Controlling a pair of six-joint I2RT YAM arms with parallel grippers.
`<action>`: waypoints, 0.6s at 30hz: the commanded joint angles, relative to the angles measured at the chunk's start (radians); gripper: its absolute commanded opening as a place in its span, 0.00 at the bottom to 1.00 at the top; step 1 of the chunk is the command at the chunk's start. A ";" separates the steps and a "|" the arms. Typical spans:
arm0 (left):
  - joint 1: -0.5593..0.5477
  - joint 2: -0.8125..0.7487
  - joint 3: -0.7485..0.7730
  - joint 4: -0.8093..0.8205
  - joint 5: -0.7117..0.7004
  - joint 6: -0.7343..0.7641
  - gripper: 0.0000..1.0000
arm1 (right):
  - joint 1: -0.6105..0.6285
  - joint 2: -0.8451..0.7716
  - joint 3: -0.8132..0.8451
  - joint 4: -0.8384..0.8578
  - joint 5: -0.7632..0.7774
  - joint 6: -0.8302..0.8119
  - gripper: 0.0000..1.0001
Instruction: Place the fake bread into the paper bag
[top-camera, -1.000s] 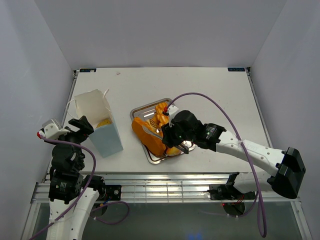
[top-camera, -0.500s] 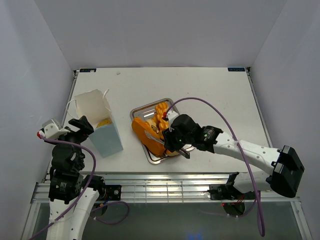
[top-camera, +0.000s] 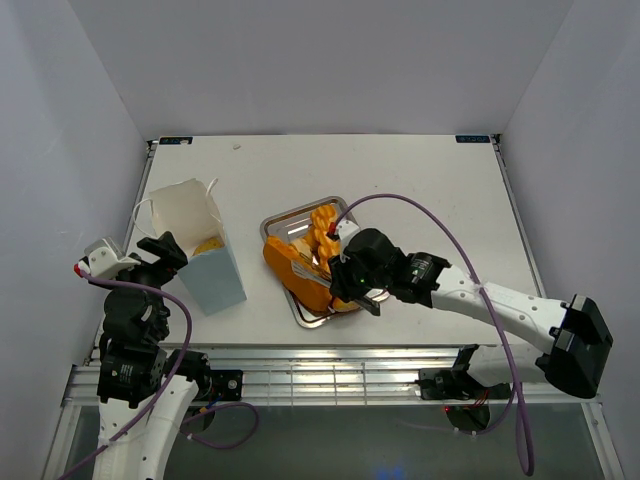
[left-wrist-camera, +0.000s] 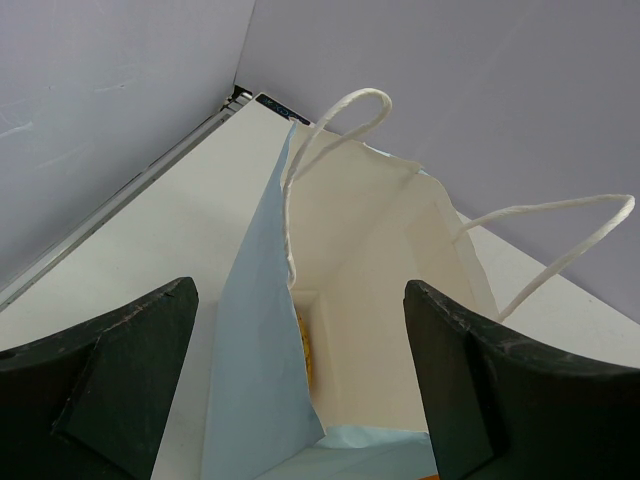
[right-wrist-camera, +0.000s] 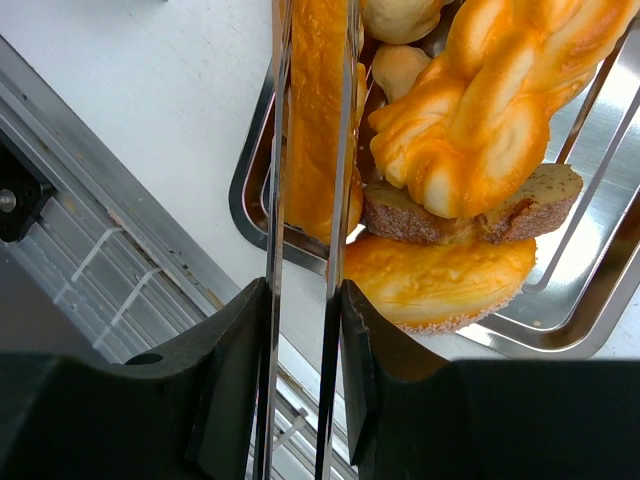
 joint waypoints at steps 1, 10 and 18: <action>-0.004 -0.006 -0.004 0.009 0.015 0.006 0.95 | 0.007 -0.050 0.031 0.048 -0.014 0.015 0.16; -0.006 -0.005 -0.004 0.009 0.010 0.006 0.95 | 0.007 -0.071 0.056 0.071 0.001 0.038 0.11; -0.004 -0.006 -0.001 0.008 0.009 0.006 0.95 | 0.007 -0.102 0.080 0.090 0.028 0.059 0.09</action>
